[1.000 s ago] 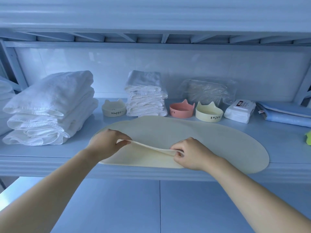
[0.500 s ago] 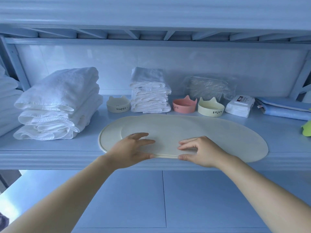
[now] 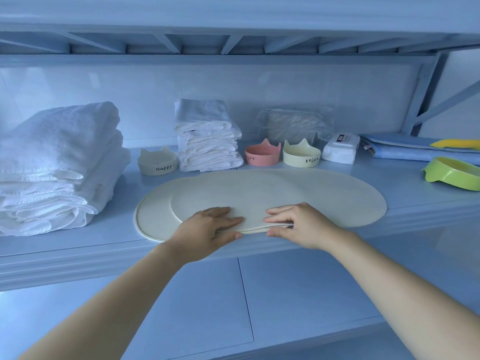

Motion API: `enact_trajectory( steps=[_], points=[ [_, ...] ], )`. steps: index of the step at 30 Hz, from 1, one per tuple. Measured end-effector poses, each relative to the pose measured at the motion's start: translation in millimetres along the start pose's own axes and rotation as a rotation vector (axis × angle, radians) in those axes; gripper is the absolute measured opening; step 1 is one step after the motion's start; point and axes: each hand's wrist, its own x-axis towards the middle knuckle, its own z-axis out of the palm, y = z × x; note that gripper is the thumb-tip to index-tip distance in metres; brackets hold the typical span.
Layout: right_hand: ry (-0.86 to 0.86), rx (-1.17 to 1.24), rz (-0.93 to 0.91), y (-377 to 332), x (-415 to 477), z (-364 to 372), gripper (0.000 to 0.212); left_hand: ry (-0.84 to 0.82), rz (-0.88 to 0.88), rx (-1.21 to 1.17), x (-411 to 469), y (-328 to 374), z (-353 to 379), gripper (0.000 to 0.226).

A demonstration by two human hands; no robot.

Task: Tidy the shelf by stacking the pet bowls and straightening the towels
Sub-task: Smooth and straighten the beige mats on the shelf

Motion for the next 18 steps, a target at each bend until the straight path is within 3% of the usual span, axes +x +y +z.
enact_trajectory(
  steps=[12, 18],
  points=[
    [0.106, 0.026, 0.084, 21.2, -12.7, -15.4, 0.038, -0.024, -0.056, 0.071, 23.7, 22.8, 8.7, 0.047],
    [0.158, 0.042, 0.109, 61.0, -37.3, -43.3, 0.020, -0.029, 0.004, 0.019, 57.0, 71.0, 22.1, 0.043]
  ],
)
